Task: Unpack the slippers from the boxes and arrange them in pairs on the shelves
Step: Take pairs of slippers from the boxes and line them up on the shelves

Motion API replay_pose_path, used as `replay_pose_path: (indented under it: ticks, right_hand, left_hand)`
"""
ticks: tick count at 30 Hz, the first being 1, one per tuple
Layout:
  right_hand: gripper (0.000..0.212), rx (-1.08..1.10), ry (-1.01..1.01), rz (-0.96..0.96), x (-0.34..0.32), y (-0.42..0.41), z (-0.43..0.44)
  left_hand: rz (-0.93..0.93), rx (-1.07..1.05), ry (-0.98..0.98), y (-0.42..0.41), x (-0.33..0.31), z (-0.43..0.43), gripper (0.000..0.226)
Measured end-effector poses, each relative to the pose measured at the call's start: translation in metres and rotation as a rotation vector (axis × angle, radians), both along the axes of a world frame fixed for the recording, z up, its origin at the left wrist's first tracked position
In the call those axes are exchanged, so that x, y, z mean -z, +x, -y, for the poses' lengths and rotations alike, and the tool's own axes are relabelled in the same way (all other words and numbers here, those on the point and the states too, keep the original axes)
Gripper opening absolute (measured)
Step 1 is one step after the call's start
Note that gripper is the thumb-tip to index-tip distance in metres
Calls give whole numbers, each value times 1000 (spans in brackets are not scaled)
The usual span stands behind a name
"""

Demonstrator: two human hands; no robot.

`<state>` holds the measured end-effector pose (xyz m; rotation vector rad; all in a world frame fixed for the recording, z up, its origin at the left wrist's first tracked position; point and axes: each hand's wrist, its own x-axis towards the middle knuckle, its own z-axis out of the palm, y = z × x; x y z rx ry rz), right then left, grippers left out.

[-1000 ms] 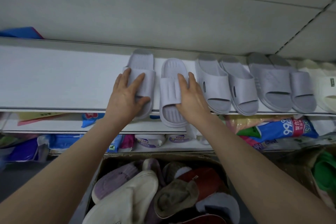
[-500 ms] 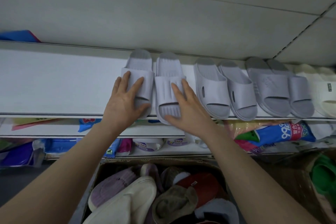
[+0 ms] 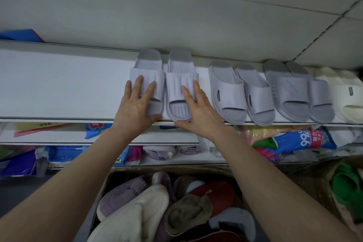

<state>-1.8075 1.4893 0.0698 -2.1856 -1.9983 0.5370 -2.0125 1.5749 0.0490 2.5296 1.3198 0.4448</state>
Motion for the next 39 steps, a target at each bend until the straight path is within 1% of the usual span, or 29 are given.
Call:
replay_pose_path:
  ticks: [4, 7, 10, 15, 21, 26, 31, 33, 35, 39]
  right_hand:
    - [100, -31, -9, 56, -8, 4, 9]
    - [86, -71, 5, 106, -19, 9, 28]
    - [73, -98, 65, 126, -30, 16, 60]
    - [61, -136, 169, 168, -38, 45, 135]
    - [50, -111, 247, 187, -41, 117, 272]
    - [44, 50, 201, 221, -33, 201, 407]
    - [39, 224, 94, 240, -25, 281, 531]
    - [35, 309, 21, 216, -20, 308, 569]
    - [36, 378, -31, 192, -10, 332, 598]
    - [34, 511, -71, 115, 19, 379, 634]
  left_hand:
    - [-20, 22, 17, -3, -9, 12, 81]
    - [16, 69, 64, -1, -21, 34, 64]
    - [51, 122, 94, 9, -38, 67, 53]
    - [30, 196, 128, 42, -55, 140, 44]
    - [-6, 276, 107, 116, -63, 252, 43]
    - [60, 383, 82, 201, -48, 351, 38]
    - [108, 467, -66, 294, -26, 434, 35]
    - [113, 502, -136, 329, -17, 459, 36]
    - [91, 548, -191, 362, -10, 480, 42]
    - [34, 651, -228, 428, 6, 507, 47]
